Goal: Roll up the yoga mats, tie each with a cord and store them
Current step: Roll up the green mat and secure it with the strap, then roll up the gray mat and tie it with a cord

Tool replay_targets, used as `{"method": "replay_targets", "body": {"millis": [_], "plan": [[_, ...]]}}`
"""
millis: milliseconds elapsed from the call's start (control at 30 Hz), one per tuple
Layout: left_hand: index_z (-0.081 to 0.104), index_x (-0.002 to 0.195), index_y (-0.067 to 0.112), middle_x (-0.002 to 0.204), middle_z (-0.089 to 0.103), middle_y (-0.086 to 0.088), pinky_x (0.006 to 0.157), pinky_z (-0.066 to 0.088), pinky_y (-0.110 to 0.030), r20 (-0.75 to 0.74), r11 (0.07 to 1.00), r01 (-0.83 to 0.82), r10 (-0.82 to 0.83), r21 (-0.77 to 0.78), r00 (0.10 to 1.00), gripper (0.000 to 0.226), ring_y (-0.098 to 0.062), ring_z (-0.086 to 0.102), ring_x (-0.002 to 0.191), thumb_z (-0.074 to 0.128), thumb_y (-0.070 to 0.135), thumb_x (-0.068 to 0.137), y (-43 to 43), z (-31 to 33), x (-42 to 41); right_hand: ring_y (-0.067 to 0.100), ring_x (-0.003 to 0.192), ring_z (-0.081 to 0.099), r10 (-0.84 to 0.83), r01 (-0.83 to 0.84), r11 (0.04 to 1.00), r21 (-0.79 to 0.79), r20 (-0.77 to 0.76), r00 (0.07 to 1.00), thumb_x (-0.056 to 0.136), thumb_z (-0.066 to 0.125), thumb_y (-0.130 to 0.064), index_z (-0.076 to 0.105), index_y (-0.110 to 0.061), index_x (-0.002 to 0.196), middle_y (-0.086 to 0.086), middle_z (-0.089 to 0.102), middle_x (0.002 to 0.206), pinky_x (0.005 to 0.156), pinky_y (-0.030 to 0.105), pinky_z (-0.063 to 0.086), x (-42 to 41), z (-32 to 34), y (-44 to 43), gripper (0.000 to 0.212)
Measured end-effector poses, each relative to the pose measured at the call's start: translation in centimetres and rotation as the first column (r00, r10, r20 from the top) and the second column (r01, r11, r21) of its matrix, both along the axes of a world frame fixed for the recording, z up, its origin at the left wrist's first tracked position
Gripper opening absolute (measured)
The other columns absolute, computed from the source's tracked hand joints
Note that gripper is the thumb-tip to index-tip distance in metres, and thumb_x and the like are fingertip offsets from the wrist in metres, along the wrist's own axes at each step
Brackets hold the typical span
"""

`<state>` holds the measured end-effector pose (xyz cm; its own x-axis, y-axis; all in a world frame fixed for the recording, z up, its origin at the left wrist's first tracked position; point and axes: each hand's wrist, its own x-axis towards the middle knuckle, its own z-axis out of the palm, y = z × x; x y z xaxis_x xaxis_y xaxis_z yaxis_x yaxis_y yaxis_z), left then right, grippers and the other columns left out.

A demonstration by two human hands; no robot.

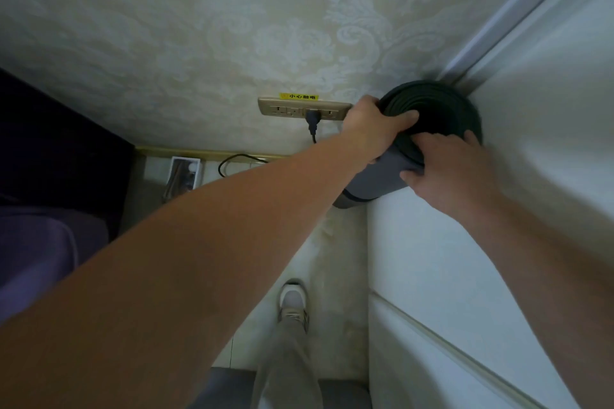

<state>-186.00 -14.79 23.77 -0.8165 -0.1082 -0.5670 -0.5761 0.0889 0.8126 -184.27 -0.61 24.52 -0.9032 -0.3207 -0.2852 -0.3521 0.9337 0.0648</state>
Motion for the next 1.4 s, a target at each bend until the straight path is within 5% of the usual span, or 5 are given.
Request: {"method": "replay_targets", "body": {"millis": [133, 333, 533, 900, 1400], "plan": [[0.05, 0.124, 0.014, 0.112, 0.062, -0.012, 0.071, 0.057, -0.041, 0.033, 0.996, -0.089, 0.089, -0.007, 0.995, 0.075, -0.027, 0.064, 0.09, 0.07, 0.06, 0.068, -1.8, 1.4, 1.2, 0.033, 0.111, 0.056, -0.008, 0.006, 0.997, -0.079, -0.021, 1.0, 0.084, 0.065, -0.045, 0.055, -0.018, 0.132, 0.008, 0.062, 0.12, 0.106, 0.049, 0.034, 1.2, 1.4, -2.2, 0.056], [0.059, 0.096, 0.021, 0.091, 0.056, -0.001, 0.086, 0.053, -0.041, 0.111, 0.982, -0.165, 0.155, 0.088, 0.982, 0.011, -0.023, 0.058, 0.093, 0.062, 0.032, 0.096, -10.1, 9.0, 10.2, 0.027, 0.113, 0.057, -0.073, 0.063, 0.977, -0.203, -0.04, 0.997, 0.091, 0.063, -0.039, 0.054, -0.02, 0.134, 0.006, 0.06, 0.126, 0.096, 0.04, 0.044, 7.9, 9.9, -8.1, 0.047], [0.064, 0.102, 0.014, 0.097, 0.065, -0.007, 0.062, 0.047, -0.033, 0.125, 0.989, -0.078, 0.063, 0.125, 0.99, 0.013, -0.023, 0.064, 0.077, 0.061, 0.025, 0.096, -20.7, 18.1, 25.6, 0.023, 0.11, 0.056, -0.243, 0.244, 0.913, -0.327, 0.043, 0.969, 0.094, 0.057, -0.036, 0.055, -0.024, 0.129, 0.001, 0.058, 0.123, 0.086, 0.036, 0.047, 22.5, 21.3, -15.6, 0.037], [0.064, 0.103, 0.012, 0.09, 0.068, -0.004, 0.062, 0.049, -0.03, 0.14, 0.986, 0.127, -0.142, 0.111, 0.98, 0.014, -0.022, 0.065, 0.076, 0.057, 0.024, 0.097, -28.1, 31.5, 48.0, 0.016, 0.109, 0.059, -0.528, 0.491, 0.738, -0.463, 0.056, 0.847, 0.094, 0.054, -0.037, 0.061, -0.03, 0.122, -0.01, 0.064, 0.116, 0.08, 0.028, 0.042, 49.0, 34.8, -23.6, 0.03], [0.06, 0.094, 0.016, 0.092, 0.069, -0.006, 0.07, 0.049, -0.033, -0.007, 0.874, 0.486, -0.486, -0.015, 0.874, 0.009, -0.022, 0.065, 0.074, 0.054, 0.019, 0.1, -22.3, 37.2, 68.2, 0.012, 0.117, 0.059, -0.799, 0.756, 0.364, -0.544, 0.235, 0.554, 0.091, 0.058, -0.035, 0.064, -0.032, 0.12, -0.014, 0.068, 0.121, 0.095, 0.027, 0.045, 76.9, 35.6, -19.1, 0.03]]}}
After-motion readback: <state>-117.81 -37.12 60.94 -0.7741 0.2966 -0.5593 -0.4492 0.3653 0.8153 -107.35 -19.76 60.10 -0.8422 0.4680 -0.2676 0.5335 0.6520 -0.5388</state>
